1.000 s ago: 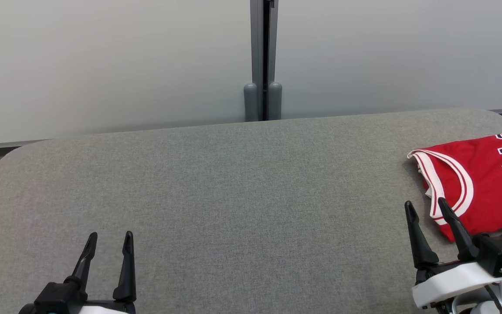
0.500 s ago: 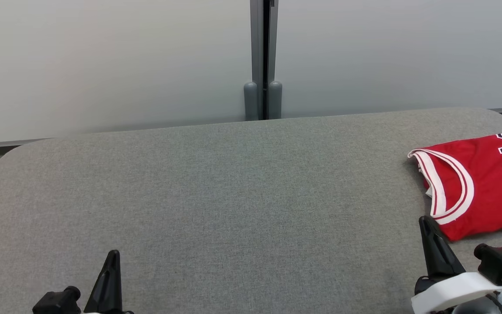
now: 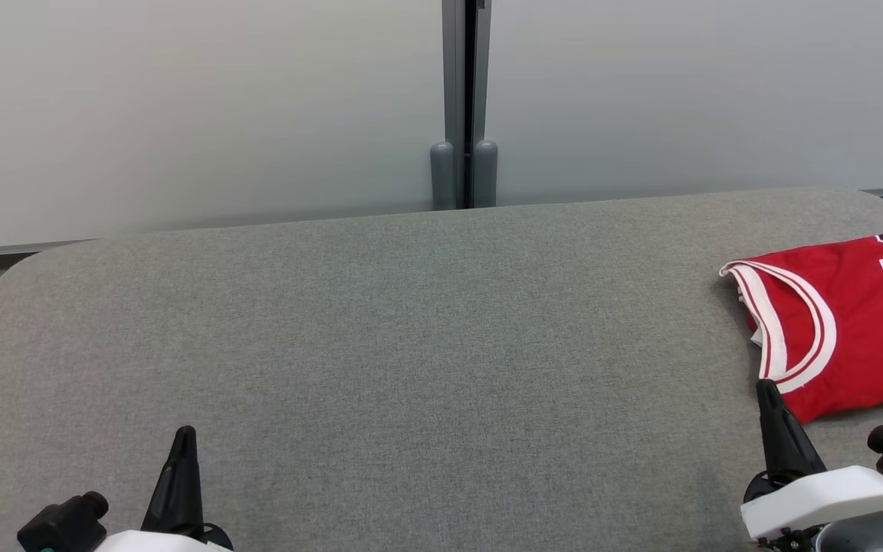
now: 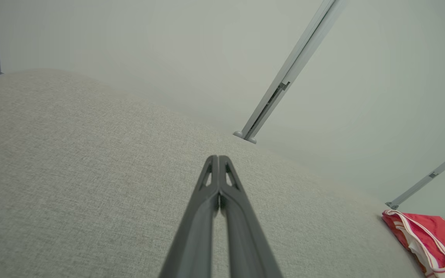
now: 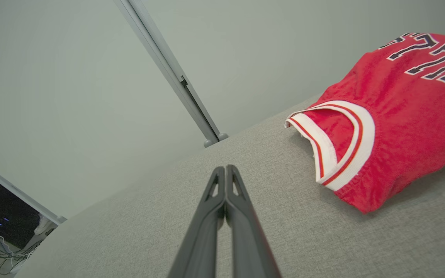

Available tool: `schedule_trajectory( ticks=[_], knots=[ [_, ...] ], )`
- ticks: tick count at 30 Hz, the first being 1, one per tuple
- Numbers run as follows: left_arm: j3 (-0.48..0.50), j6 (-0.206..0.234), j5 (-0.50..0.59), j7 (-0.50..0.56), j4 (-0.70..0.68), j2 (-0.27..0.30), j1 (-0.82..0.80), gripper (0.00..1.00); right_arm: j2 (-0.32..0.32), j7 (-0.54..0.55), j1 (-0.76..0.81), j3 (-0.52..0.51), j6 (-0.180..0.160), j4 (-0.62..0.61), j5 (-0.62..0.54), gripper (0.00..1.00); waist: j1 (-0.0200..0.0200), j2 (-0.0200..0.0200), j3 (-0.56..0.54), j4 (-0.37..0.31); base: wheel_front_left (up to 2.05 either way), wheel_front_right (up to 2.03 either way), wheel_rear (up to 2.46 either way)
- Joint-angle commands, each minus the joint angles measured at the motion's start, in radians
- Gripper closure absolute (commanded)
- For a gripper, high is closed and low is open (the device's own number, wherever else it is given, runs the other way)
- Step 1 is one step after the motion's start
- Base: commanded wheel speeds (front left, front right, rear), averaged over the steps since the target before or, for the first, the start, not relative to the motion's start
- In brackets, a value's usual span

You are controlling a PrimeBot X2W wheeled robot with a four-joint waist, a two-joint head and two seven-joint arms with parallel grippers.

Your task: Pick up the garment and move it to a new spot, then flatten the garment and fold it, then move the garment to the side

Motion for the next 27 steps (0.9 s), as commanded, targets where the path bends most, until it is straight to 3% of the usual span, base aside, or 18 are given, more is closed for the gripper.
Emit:
schedule_trajectory(
  ticks=[1, 27],
  knots=[
    [0.009, -0.005, -0.048, 0.009, -0.012, 0.006, -0.035, 1.0, -0.003, 0.012, -0.029, -0.015, 0.0, -0.018, 0.044, 1.0, 0.0, 0.0, 0.001, 0.0, 0.0, 0.0, 0.0],
    [0.033, -0.012, -0.392, 0.098, 0.0, 0.009, -0.088, 1.0, 0.024, 0.101, -0.04, -0.082, 0.0, -0.02, 0.352, 1.0, 0.0, 0.0, 0.008, 0.006, 0.0, 0.0, 0.0]
  ],
)
